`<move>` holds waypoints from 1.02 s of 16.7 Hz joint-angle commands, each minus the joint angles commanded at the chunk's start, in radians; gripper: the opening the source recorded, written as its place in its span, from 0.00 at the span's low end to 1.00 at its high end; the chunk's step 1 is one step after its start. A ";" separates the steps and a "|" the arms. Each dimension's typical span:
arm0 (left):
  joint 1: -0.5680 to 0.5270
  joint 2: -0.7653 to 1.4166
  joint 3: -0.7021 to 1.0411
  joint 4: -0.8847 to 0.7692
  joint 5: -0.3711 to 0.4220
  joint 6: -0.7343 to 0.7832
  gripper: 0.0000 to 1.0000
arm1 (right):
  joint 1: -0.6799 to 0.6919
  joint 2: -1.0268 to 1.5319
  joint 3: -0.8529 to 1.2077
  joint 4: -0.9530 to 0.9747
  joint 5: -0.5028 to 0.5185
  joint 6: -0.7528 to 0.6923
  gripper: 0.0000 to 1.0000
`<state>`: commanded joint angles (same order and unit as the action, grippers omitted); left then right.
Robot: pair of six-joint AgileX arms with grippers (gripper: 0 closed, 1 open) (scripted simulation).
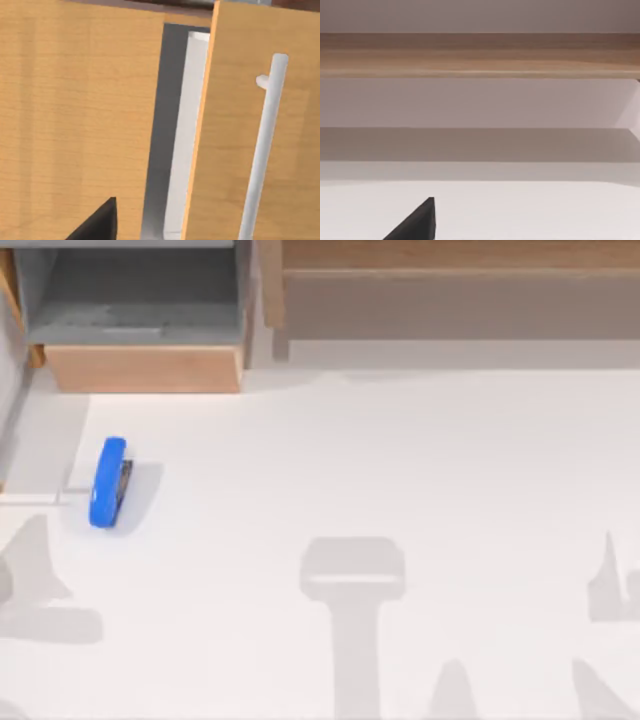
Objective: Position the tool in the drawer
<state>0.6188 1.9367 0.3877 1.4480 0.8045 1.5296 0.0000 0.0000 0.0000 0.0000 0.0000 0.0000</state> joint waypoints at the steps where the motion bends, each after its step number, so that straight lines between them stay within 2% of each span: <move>1: -0.047 -0.031 -0.004 -0.049 0.010 -0.034 1.00 | 0.000 0.000 0.000 0.000 0.000 0.000 1.00; 4: -0.219 -0.110 0.044 -0.256 0.010 -0.170 1.00 | 0.000 0.000 0.000 0.000 0.000 0.000 1.00; 7: -0.397 -0.128 0.172 -0.560 -0.055 -0.354 1.00 | 0.000 0.000 0.000 0.000 0.000 0.000 1.00; 12: -0.648 -0.059 0.499 -1.211 -0.263 -0.721 1.00 | 0.000 0.000 0.000 0.000 0.000 0.000 1.00; 17: -0.794 0.049 0.861 -1.869 -0.510 -1.098 1.00 | 0.000 0.000 0.000 0.000 0.000 0.000 1.00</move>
<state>-0.1752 1.9860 1.2487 -0.4205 0.2948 0.4313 0.0000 0.0000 0.0000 0.0000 0.0000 0.0000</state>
